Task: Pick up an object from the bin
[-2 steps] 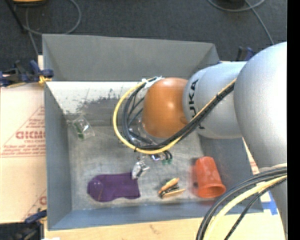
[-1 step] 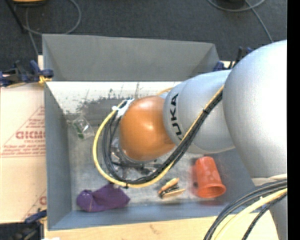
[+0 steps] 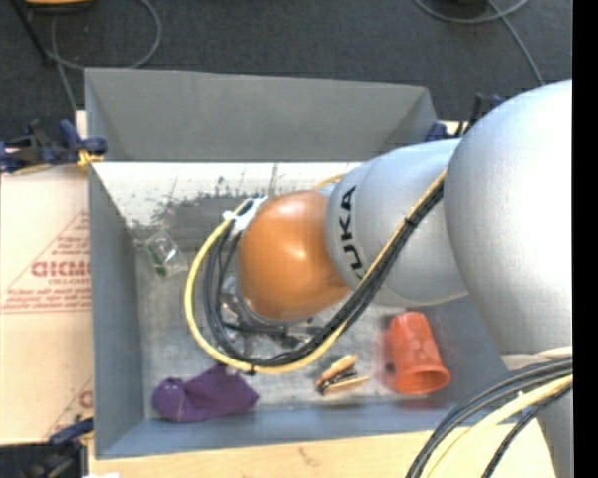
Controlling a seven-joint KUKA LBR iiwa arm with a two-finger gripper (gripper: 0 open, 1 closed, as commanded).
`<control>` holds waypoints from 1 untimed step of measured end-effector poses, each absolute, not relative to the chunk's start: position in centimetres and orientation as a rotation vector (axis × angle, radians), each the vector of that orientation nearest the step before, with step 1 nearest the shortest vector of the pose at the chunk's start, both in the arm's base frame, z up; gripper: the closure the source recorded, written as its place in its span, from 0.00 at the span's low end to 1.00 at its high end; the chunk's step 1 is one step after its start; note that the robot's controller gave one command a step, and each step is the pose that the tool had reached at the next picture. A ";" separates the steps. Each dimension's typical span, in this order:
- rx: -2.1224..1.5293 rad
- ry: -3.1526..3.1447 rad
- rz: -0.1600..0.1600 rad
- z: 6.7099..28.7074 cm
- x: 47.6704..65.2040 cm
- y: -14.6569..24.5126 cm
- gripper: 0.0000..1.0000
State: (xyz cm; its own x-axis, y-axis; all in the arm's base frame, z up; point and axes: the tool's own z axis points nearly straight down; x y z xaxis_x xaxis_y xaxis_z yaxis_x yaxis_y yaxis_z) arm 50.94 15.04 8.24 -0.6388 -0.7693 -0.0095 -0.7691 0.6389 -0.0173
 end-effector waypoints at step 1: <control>-1.811 2.566 0.001 21.8 49.4 13.3 1.00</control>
Offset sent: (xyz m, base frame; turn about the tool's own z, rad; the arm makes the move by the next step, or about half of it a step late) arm 0.0000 0.0000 0.0000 0.0000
